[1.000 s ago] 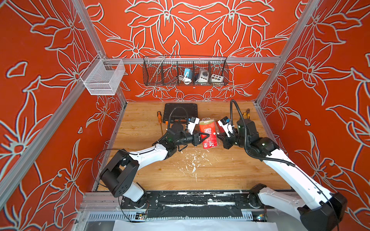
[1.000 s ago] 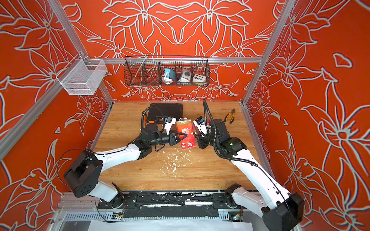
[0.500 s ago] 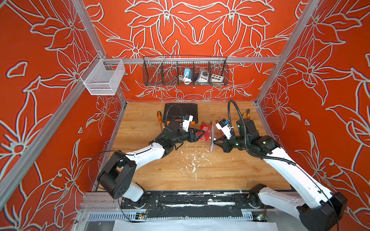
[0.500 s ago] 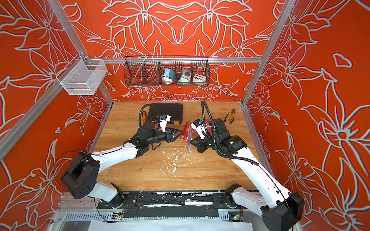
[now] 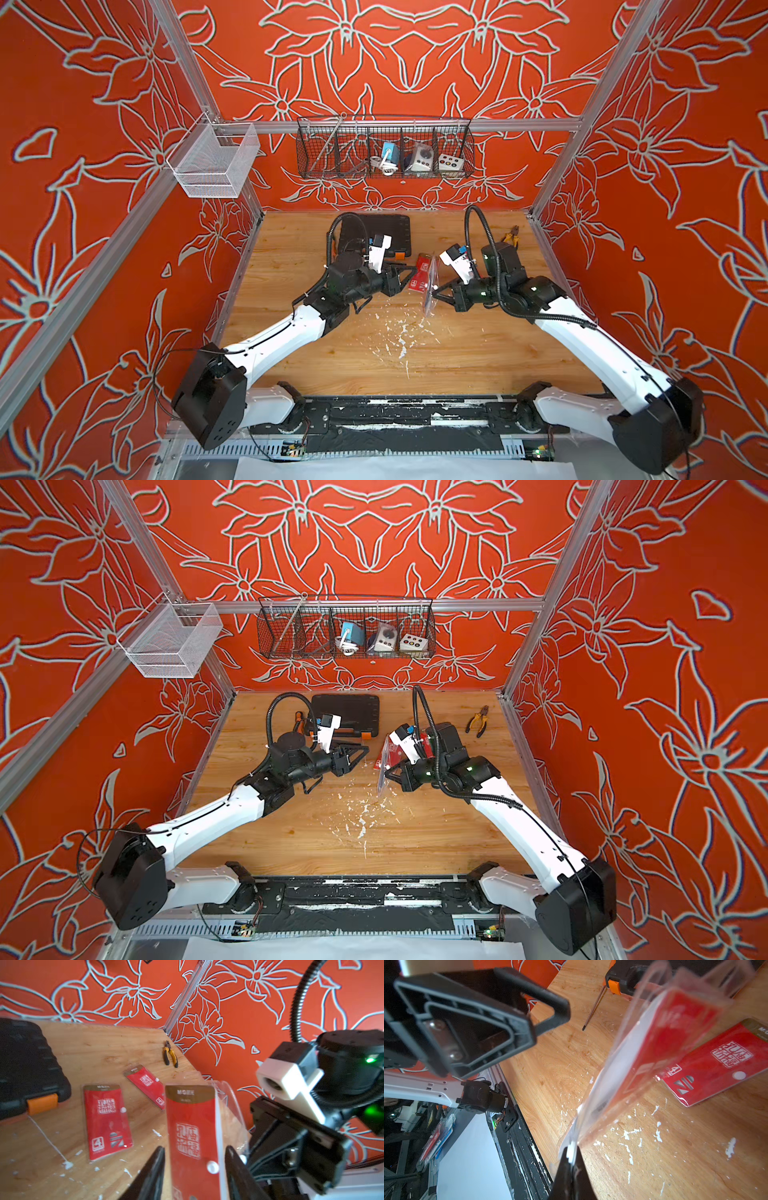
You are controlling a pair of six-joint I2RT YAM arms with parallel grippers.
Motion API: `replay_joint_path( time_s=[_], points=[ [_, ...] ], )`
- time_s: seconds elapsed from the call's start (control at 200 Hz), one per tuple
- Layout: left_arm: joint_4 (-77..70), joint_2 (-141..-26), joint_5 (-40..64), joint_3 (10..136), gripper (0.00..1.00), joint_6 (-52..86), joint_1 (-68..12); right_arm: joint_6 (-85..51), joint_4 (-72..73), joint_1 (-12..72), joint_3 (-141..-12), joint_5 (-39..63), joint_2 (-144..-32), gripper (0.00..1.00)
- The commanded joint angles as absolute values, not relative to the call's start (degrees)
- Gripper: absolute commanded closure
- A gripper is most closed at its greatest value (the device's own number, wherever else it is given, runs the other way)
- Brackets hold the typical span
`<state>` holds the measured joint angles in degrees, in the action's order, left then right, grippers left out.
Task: Open the ruler set and take out the ruler
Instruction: Open the ruler set bag, then take out the ruler from the ruler set bag.
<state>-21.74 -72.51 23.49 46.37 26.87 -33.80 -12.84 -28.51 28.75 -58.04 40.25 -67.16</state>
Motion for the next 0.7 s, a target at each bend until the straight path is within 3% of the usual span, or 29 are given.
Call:
replay_joint_path(
  time_s=[0.0,0.26,0.695],
  points=[
    [-18.6,-71.6,22.8,46.2,0.65,25.1,-36.2,-15.2,-22.1,28.3,-57.9,42.8,-69.7,1.00],
    [-15.3,-74.8,18.1,47.7,0.81,22.8,-39.2,-16.3,-17.5,28.3,-59.0,45.2,-73.8,1.00],
    [-15.1,-78.6,18.2,48.9,0.98,22.8,-39.5,-13.8,-19.0,28.2,-57.7,44.9,-71.8,1.00]
  ],
)
